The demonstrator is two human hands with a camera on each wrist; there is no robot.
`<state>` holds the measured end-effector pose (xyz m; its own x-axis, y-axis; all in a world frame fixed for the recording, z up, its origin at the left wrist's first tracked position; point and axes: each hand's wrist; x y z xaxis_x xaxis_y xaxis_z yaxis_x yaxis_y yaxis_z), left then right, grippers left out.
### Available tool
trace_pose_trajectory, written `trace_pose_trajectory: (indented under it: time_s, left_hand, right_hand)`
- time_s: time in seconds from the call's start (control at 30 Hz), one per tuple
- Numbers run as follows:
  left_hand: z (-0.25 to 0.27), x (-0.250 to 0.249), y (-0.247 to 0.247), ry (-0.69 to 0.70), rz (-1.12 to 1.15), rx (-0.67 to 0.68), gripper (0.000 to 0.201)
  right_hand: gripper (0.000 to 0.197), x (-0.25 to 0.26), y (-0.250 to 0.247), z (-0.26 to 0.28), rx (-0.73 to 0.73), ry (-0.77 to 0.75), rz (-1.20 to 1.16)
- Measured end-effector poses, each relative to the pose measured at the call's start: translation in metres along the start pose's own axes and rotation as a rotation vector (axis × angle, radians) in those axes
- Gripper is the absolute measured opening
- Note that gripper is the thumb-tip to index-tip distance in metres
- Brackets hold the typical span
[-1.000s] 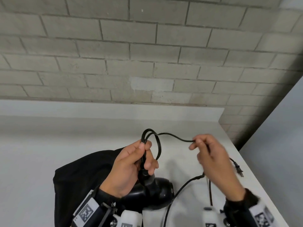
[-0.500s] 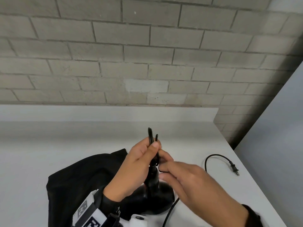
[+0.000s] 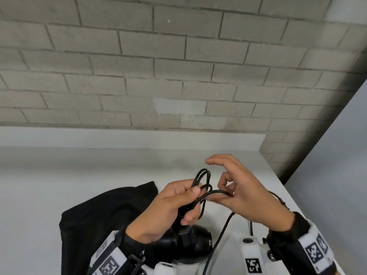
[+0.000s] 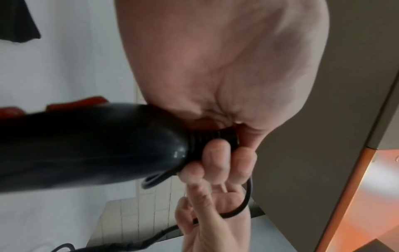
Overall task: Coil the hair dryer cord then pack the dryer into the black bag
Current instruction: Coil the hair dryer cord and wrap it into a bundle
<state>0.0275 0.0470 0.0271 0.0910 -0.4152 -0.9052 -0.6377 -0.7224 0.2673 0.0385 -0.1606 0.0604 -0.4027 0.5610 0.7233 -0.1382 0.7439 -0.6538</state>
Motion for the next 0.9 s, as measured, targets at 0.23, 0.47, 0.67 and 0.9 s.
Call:
trace_pose_trajectory:
  time_s: [0.23,0.47,0.67,0.9]
  left_hand:
    - [0.003,0.000,-0.011,-0.028,0.047,-0.004,0.024]
    - [0.004,-0.004,-0.016,-0.031,0.046,0.063,0.028]
    - [0.009,-0.001,-0.015,-0.001,0.003,0.103,0.034]
    - [0.010,0.000,-0.010,0.018,0.013,0.054,0.034]
  right_hand:
    - [0.025,-0.002,0.014,0.001,-0.171,-0.105,0.298]
    - [0.025,0.009,0.005,-0.003,-0.042,-0.115,0.462]
    - [0.022,0.018,-0.002,0.001,0.269,0.237,-0.220]
    - [0.027,0.014,-0.004,0.003,0.414,0.181,-0.518]
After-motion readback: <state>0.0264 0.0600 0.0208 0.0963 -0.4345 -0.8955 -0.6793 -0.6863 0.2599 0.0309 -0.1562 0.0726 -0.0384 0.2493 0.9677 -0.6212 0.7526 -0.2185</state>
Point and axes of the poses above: each hand's wrist, its own z-axis away from the middle knuckle, its own y-axis out of the palm, x = y × z, and after that the axes turned 9 degrees about y, right-handed
